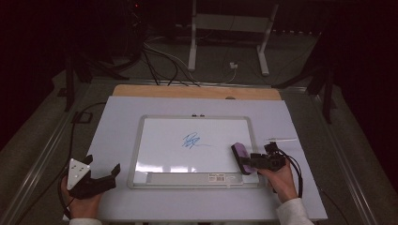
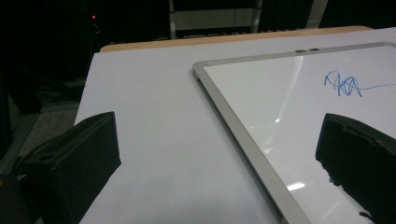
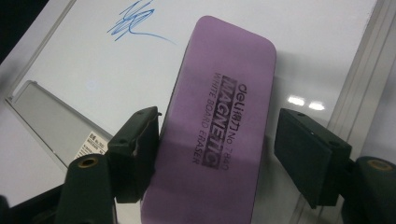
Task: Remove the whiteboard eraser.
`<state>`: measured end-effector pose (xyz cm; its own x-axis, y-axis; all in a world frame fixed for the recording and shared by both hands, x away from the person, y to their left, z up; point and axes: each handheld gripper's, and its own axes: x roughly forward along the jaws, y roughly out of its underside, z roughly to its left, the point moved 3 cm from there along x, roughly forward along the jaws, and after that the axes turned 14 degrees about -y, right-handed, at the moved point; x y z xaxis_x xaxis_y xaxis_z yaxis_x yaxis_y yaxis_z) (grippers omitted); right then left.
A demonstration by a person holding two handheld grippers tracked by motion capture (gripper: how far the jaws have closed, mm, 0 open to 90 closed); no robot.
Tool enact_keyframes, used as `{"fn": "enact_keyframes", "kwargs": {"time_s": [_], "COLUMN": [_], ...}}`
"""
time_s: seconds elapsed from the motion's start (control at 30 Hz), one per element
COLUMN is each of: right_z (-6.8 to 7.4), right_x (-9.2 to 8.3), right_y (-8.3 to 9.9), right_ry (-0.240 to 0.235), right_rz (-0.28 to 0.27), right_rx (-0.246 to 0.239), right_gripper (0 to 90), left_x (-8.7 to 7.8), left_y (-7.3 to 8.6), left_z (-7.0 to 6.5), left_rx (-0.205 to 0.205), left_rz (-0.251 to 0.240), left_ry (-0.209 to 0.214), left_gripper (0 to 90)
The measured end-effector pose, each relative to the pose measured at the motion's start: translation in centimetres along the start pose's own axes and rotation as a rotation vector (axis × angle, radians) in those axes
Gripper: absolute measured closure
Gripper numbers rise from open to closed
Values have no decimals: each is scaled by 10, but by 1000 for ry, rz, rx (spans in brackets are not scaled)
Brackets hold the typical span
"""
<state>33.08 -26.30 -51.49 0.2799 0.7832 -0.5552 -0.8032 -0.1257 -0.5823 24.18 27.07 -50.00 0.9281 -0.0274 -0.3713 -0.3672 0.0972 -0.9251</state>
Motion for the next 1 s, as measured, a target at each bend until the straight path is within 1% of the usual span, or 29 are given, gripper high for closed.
{"fn": "enact_keyframes", "kwargs": {"time_s": [0.2, 0.23, 0.3, 0.37, 0.43, 0.67, 0.9, 0.93, 0.97, 1.0], "right_z": [0, 1, 1, 1, 1, 5, 13, 13, 16, 16], "right_x": [3, 3, 4, 3, 2, -2, -4, -4, -5, -5], "right_y": [0, 0, 0, 0, 0, -3, -7, -7, -9, -9], "right_ry": [-9, -15, -5, 1, 18, 32, 60, 60, 69, 69], "right_rz": [15, 19, 26, 27, 22, 2, -14, -14, -18, -18], "right_rx": [3, 4, -4, -5, -13, -29, -76, -76, -92, -92], "right_gripper": [324, 355, 393, 401, 404, 406, 407, 407, 407, 407], "left_x": [0, 0, 0, 0, 0, 0, 0, 0, 0, 0], "left_y": [0, 0, 0, 0, 0, 0, 0, 0, 0, 0], "left_z": [0, -1, -1, -1, -1, -1, 0, 0, 0, 0], "left_rx": [0, 0, 0, 0, 2, 2, 0, 0, 0, 0], "left_rz": [0, 0, 0, 0, 1, 1, 1, 1, 1, 1], "left_ry": [2, 2, 1, 1, 1, 0, -4, -4, -4, -4], "left_gripper": [6, 5, 6, 5, 5, 6, 6, 6, 6, 6]}}
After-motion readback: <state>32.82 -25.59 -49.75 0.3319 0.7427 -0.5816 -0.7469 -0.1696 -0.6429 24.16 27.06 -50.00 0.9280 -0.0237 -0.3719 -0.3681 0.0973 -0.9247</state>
